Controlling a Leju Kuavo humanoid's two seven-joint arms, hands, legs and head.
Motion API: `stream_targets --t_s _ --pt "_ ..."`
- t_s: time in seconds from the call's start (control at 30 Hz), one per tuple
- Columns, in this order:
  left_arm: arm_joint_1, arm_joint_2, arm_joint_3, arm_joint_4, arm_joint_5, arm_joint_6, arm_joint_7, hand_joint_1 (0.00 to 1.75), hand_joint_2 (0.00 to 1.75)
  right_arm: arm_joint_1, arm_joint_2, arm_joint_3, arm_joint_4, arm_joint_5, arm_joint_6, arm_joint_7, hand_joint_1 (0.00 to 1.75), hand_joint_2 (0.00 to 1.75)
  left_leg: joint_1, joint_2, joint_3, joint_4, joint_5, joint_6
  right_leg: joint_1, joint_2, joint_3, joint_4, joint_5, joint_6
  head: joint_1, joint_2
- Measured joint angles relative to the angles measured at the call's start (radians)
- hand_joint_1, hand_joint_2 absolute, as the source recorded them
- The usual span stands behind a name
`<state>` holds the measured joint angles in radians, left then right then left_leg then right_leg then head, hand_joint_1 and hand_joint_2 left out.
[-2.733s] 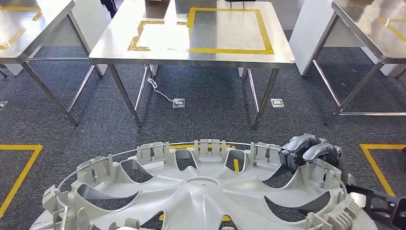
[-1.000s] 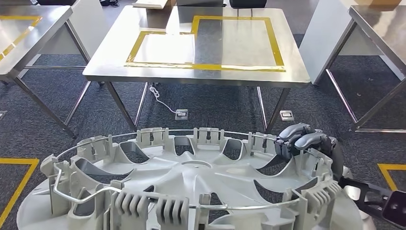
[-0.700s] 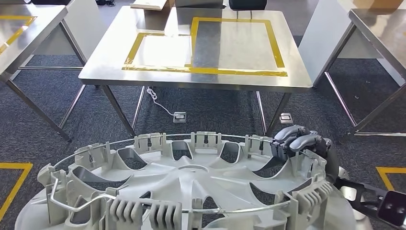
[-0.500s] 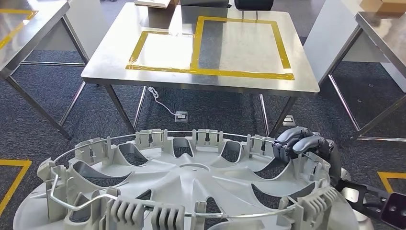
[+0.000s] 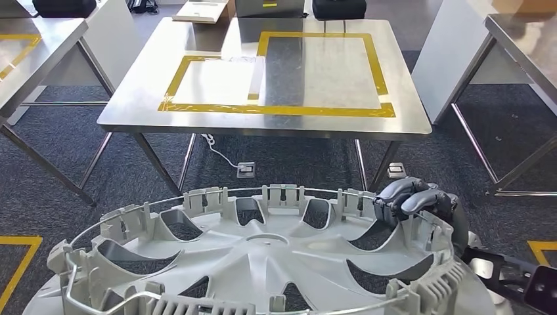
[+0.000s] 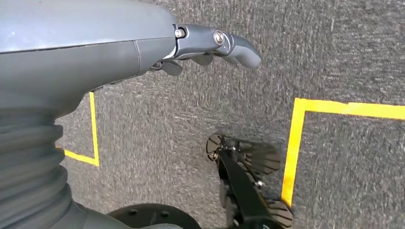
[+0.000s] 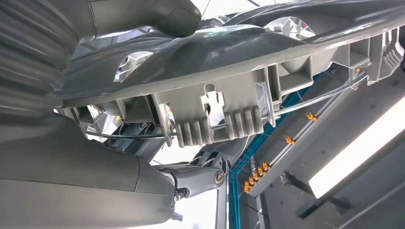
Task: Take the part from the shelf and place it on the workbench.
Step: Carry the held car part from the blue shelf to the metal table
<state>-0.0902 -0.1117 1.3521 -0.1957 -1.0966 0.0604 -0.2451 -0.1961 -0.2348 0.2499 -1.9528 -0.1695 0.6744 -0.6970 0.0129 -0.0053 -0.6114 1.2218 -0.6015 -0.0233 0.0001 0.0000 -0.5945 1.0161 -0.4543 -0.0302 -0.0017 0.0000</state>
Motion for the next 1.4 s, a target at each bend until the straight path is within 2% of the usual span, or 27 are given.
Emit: stream_targets --t_s 0.07,0.1,0.17,0.2,0.23,0.27,0.4,0.47,0.53,0.57,0.6,0.63,0.7,0.73,0.77,0.87,0.93,0.97,1.03,1.07,1.1,1.13,1.2,1.23,1.27,1.3,1.4 --pt "0.004 0.0 0.0 0.0 0.001 0.0 -0.001 0.0 1.75 0.0 0.001 0.0 0.0 -0.002 0.001 0.001 1.75 1.75 0.0 0.0 -0.065 0.08 -0.024 -0.003 0.003 0.002 0.011 0.0 -0.011 -0.002 -0.003 0.0" --pt "0.005 0.001 0.0 0.0 0.001 0.0 -0.001 0.0 1.75 -0.001 0.001 0.0 0.0 -0.002 0.001 0.001 1.75 1.75 0.0 0.0 -0.076 0.075 -0.006 -0.003 0.004 0.003 0.019 0.0 -0.018 -0.002 -0.004 0.0" --pt "0.007 0.002 0.0 0.0 0.002 0.0 -0.004 0.0 1.75 -0.002 0.001 0.0 0.0 -0.004 0.0 0.001 1.75 1.75 -0.001 0.0 -0.051 -0.033 0.085 0.002 0.005 0.003 0.039 0.001 -0.032 0.001 -0.006 0.0" --pt "0.007 0.002 0.0 0.0 0.002 -0.001 -0.006 0.0 1.75 -0.003 0.001 0.0 0.0 -0.004 -0.001 0.001 1.75 1.75 -0.003 0.0 -0.032 -0.095 0.122 0.006 0.007 0.003 0.048 0.002 -0.039 0.004 -0.006 0.0" --pt "0.007 0.002 0.0 0.0 0.002 -0.001 -0.008 0.0 1.75 -0.005 0.001 0.0 0.0 -0.005 -0.002 0.001 1.75 1.75 -0.005 0.001 -0.016 -0.146 0.141 0.01 0.008 0.003 0.051 0.003 -0.045 0.008 -0.007 0.0" --pt "0.007 0.003 0.0 0.0 0.003 -0.002 -0.01 0.0 1.75 -0.006 0.001 0.0 0.0 -0.005 -0.003 0.001 1.75 1.75 -0.008 0.001 -0.008 -0.174 0.148 0.015 0.008 0.003 0.052 0.004 -0.051 0.013 -0.007 0.0" --pt "0.012 0.001 0.0 0.0 0.001 -0.006 -0.013 0.0 1.75 -0.002 0.0 -0.004 -0.004 -0.004 -0.004 0.001 1.75 1.75 -0.005 0.0 0.008 -0.192 0.145 0.035 0.008 0.004 0.052 0.019 -0.072 0.037 -0.006 0.0" --pt "0.011 0.0 0.0 0.0 0.001 -0.008 -0.014 0.0 1.75 0.003 0.0 -0.01 -0.008 -0.003 -0.004 0.0 1.75 1.75 0.0 0.0 0.022 -0.199 0.14 0.045 0.003 0.004 0.011 0.102 -0.109 0.048 0.0 0.0" --pt "0.011 0.0 0.0 0.0 0.001 -0.008 -0.015 0.0 1.75 0.011 0.0 -0.014 -0.01 -0.003 -0.004 0.0 1.75 1.75 0.001 0.0 0.032 -0.199 0.128 0.048 -0.004 0.003 -0.071 0.232 -0.152 0.058 0.004 0.0" --pt "0.012 0.0 0.0 0.0 0.001 -0.008 -0.015 0.0 1.75 0.016 0.0 -0.015 -0.01 -0.001 -0.004 0.0 1.75 1.75 0.001 0.0 0.037 -0.198 0.122 0.047 -0.008 0.003 -0.105 0.274 -0.154 0.062 0.005 0.0" --pt "0.013 0.0 0.0 0.0 0.001 -0.008 -0.015 0.0 1.75 0.02 0.0 -0.015 -0.01 0.003 -0.004 0.001 1.75 1.75 0.002 -0.001 0.044 -0.197 0.115 0.045 -0.011 0.003 -0.123 0.282 -0.137 0.064 0.005 0.0" --pt "0.014 -0.001 0.0 0.0 0.001 -0.008 -0.014 0.0 1.75 0.024 0.0 -0.015 -0.01 0.007 -0.003 0.001 1.75 1.75 0.003 -0.001 0.054 -0.196 0.107 0.042 -0.013 0.003 -0.121 0.251 -0.1 0.066 0.006 0.0" --pt "0.016 -0.002 0.0 0.0 0.001 -0.008 -0.013 0.0 1.75 0.027 0.0 -0.015 -0.01 0.015 -0.002 0.001 1.75 1.75 0.005 -0.002 0.075 -0.195 0.089 0.034 -0.016 0.002 -0.074 0.121 -0.01 0.065 0.008 0.0" --pt "0.015 -0.002 0.0 0.0 0.001 -0.008 -0.012 0.0 1.75 0.027 0.001 -0.015 -0.01 0.019 -0.001 0.001 1.75 1.75 0.004 -0.003 0.081 -0.195 0.081 0.028 -0.014 0.001 -0.05 0.062 0.014 0.062 0.01 0.0" --pt "0.014 -0.001 0.0 0.0 0.001 -0.008 -0.012 0.0 1.75 0.028 0.003 -0.015 -0.012 0.023 -0.001 0.001 1.75 1.75 0.004 -0.003 0.084 -0.195 0.075 0.022 -0.012 0.002 -0.036 0.027 0.022 0.057 0.011 0.0" --pt "0.011 0.0 0.0 -0.001 0.001 -0.008 -0.01 0.0 1.75 0.031 0.008 -0.014 -0.018 0.039 -0.005 0.001 1.75 1.75 0.003 -0.002 0.093 -0.203 0.063 0.003 -0.009 0.004 -0.025 0.011 0.004 0.038 0.01 0.0" --pt "0.01 0.0 0.0 -0.001 0.001 -0.008 -0.01 0.0 1.75 0.032 0.013 -0.013 -0.024 0.05 -0.014 0.001 1.75 1.75 0.004 0.0 0.087 -0.172 0.045 -0.007 -0.012 0.003 -0.01 0.005 -0.003 0.023 0.007 0.0" --pt "0.009 0.0 0.0 -0.001 0.001 -0.008 -0.01 0.0 1.75 0.032 0.017 -0.012 -0.026 0.053 -0.02 0.0 1.75 1.75 0.005 0.0 0.064 -0.124 0.024 -0.01 -0.013 0.002 -0.001 0.002 -0.007 0.017 0.005 0.0" --pt "0.009 0.0 0.0 0.0 0.001 -0.008 -0.009 0.0 1.75 0.031 0.024 -0.009 -0.028 0.059 -0.032 0.0 1.75 1.75 0.005 0.0 -0.015 0.01 -0.021 -0.013 -0.01 0.0 0.013 0.002 -0.02 0.009 0.0 0.0" --pt "0.01 0.0 0.0 0.0 0.001 -0.008 -0.008 0.0 1.75 0.031 0.027 -0.006 -0.028 0.062 -0.038 0.0 1.75 1.75 0.005 0.0 -0.053 0.063 -0.029 -0.013 -0.008 0.0 0.021 0.002 -0.027 0.007 0.0 0.0" --pt "0.012 0.0 0.0 0.0 0.001 -0.008 -0.008 0.0 1.75 0.032 0.028 -0.002 -0.028 0.064 -0.042 0.001 1.75 1.75 0.005 0.0 -0.076 0.081 -0.015 -0.012 -0.007 0.001 0.03 0.002 -0.034 0.007 -0.001 0.0" --pt "0.013 0.0 0.0 0.0 0.001 -0.008 -0.007 0.0 1.75 0.032 0.03 0.002 -0.028 0.066 -0.047 0.001 1.75 1.75 0.005 0.0 -0.082 0.065 0.017 -0.01 -0.006 0.003 0.04 0.002 -0.042 0.008 -0.003 0.0" --pt "0.014 0.0 0.0 -0.001 0.001 -0.008 -0.006 0.0 1.75 0.033 0.032 0.009 -0.029 0.069 -0.056 0.001 1.75 1.75 0.004 0.0 -0.049 -0.054 0.109 -0.003 -0.005 0.004 0.063 0.002 -0.06 0.012 -0.005 0.0" --pt "0.014 0.0 0.0 -0.001 0.001 -0.007 -0.005 0.0 1.75 0.033 0.033 0.011 -0.03 0.07 -0.059 0.001 1.75 1.75 0.002 0.0 -0.026 -0.114 0.138 0.002 -0.003 0.004 0.072 0.003 -0.07 0.016 -0.006 0.0" --pt "0.013 0.0 0.0 -0.001 0.001 -0.007 -0.004 0.0 1.75 0.033 0.034 0.013 -0.032 0.072 -0.062 0.0 1.75 1.75 0.0 0.0 -0.009 -0.156 0.152 0.007 -0.001 0.004 0.078 0.004 -0.077 0.022 -0.006 0.0" --pt "0.011 0.0 0.0 -0.001 0.001 -0.006 -0.003 0.0 1.75 0.032 0.034 0.016 -0.033 0.074 -0.065 0.0 1.75 1.75 -0.003 0.0 0.0 -0.175 0.151 0.012 0.0 0.004 0.08 0.004 -0.083 0.027 -0.006 0.0" --pt "0.009 -0.001 0.0 -0.001 0.001 -0.005 -0.002 0.0 1.75 0.03 0.034 0.023 -0.035 0.079 -0.074 0.001 1.75 1.75 -0.003 -0.001 0.009 -0.184 0.137 0.03 -0.001 0.003 0.083 0.006 -0.094 0.045 -0.004 0.0"
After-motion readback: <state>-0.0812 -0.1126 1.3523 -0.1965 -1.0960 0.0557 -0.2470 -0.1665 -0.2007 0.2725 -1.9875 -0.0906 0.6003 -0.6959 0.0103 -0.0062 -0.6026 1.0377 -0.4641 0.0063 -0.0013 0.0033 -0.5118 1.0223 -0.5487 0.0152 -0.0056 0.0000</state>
